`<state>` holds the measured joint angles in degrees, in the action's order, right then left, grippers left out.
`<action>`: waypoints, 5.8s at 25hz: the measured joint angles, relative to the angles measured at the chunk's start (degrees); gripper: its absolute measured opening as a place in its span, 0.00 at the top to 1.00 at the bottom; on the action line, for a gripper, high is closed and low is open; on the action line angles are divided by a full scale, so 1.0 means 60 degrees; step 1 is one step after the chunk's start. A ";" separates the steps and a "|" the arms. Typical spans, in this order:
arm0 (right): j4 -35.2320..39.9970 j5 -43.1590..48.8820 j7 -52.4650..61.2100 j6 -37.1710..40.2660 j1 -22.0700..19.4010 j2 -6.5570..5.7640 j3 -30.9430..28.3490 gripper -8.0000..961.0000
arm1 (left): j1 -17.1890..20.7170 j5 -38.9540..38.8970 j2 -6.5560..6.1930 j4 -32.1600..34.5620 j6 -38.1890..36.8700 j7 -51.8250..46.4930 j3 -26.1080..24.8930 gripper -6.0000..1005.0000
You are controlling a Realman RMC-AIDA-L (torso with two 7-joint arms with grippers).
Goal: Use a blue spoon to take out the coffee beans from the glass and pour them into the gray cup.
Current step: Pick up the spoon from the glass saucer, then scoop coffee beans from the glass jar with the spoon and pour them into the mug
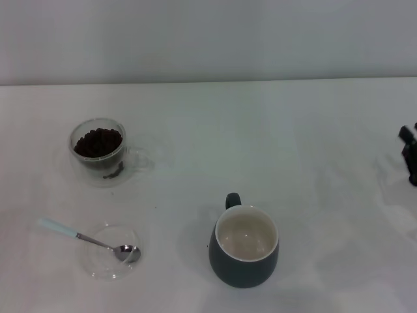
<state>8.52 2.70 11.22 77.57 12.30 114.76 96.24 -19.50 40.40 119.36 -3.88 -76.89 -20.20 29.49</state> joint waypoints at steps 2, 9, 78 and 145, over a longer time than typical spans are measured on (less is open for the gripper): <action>0.0037 0.0000 -0.0019 -0.0024 0.0105 0.0011 -0.0304 0.72 | 0.0058 0.0376 0.0009 -0.0108 -0.0106 -0.0852 0.0003 0.11; 0.0062 -0.0007 -0.0037 -0.0285 0.0531 0.0020 -0.1048 0.72 | 0.0475 0.1945 -0.0017 -0.0088 -0.1032 -0.4652 0.0011 0.11; 0.0185 0.0003 -0.1019 -0.0594 0.0977 0.0049 -0.1758 0.72 | 0.0471 0.3460 -0.0047 0.0051 0.0001 -1.1347 0.3195 0.12; 0.0094 0.0093 -0.0685 0.0756 0.0836 0.0092 -0.0215 0.72 | -0.1467 0.5574 -0.2866 0.4247 0.0336 -1.5497 0.3493 0.87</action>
<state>9.09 3.26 7.11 82.11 17.31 115.31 94.95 -28.30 73.85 102.16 21.60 -74.88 -113.18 50.45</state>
